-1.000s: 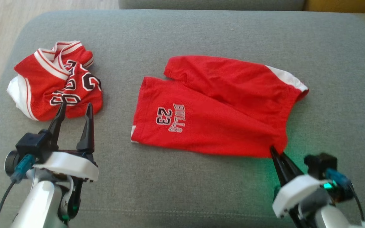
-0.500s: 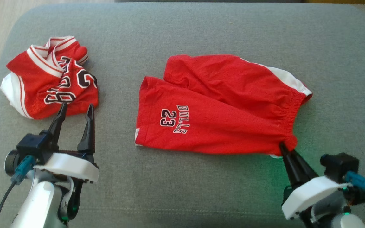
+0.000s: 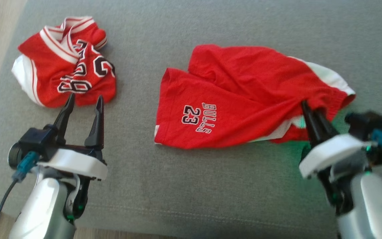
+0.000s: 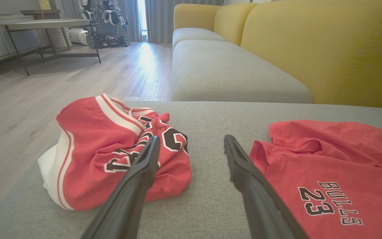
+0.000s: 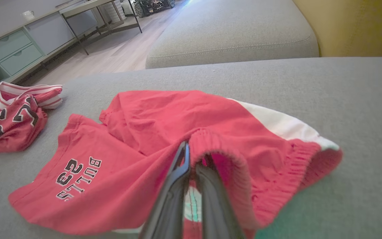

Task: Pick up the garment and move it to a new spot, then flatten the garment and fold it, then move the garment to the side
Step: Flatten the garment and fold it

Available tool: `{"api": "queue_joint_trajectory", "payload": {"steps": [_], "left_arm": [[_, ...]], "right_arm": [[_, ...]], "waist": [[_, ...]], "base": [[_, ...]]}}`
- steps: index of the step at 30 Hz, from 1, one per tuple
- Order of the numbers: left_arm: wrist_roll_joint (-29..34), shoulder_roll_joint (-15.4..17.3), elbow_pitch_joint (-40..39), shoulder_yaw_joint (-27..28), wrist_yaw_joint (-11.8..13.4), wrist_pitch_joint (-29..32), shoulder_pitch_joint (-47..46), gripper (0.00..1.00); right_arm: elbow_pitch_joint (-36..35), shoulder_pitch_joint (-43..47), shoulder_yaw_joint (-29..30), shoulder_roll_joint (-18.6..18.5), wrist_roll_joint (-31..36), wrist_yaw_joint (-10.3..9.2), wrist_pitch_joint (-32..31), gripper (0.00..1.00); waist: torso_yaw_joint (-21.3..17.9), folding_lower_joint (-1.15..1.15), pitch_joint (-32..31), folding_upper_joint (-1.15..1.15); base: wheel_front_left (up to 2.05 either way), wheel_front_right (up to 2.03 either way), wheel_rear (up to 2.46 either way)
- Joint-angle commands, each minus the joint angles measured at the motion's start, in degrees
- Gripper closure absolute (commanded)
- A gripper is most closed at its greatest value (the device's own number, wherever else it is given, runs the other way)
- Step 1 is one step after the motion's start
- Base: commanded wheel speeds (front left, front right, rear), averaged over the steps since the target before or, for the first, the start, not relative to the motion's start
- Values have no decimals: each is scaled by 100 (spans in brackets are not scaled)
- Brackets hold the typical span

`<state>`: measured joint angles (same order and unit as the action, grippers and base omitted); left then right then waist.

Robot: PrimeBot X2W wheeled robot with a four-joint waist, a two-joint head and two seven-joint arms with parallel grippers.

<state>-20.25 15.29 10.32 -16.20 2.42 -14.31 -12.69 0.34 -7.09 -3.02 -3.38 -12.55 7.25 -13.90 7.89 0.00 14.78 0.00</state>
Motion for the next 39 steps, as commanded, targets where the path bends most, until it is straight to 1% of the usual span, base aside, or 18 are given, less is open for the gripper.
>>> {"api": "queue_joint_trajectory", "payload": {"steps": [1, 9, 16, 17, 18, 22, 26, 32, 39], "left_arm": [[59, 92, -167, 223, -40, -69, -311, 0], [150, -97, -119, 313, -196, -69, -563, 0], [295, -244, -52, 414, -313, -69, -627, 0], [316, -261, -43, 425, -329, -69, -633, 0], [335, -273, -34, 444, -342, -69, -636, 0], [403, -317, 7, 515, -386, -69, -595, 0], [461, -340, 43, 576, -422, -69, -517, 0], [529, -326, 86, 673, -429, -69, -372, 0], [560, -308, 124, 741, -414, -69, -248, 0]], "right_arm": [[-53, -397, -91, -95, -29, 24, 42, 100], [1136, -1575, 25, -448, -70, 24, 153, 100], [2129, -2277, 16, -653, -84, 24, 515, 100], [2233, -2335, -2, -671, -72, 24, 580, 73], [2324, -2378, -32, -681, -70, 24, 644, 0], [2551, -2363, -143, -695, -81, 24, 854, 0], [2467, -2103, -169, -676, -99, 24, 1073, 0], [1879, -1485, -96, -565, -133, 24, 1222, 0], [1272, -819, -49, -481, -185, 24, 922, 0]], "waist": [[119, 0, 149, 0], [362, 0, 509, 0], [389, 0, 578, 0], [381, 0, 578, 0], [360, 0, 573, 0], [245, 0, 488, 0], [105, 0, 356, 0], [-112, 0, 133, 0], [-257, 0, -75, 0]], "base": [[0, 0, 0], [0, 0, 0], [0, 0, 0], [0, 0, 0], [0, 0, 0], [0, 0, 0], [0, 0, 0], [0, 0, 0], [0, 0, 0]]}}
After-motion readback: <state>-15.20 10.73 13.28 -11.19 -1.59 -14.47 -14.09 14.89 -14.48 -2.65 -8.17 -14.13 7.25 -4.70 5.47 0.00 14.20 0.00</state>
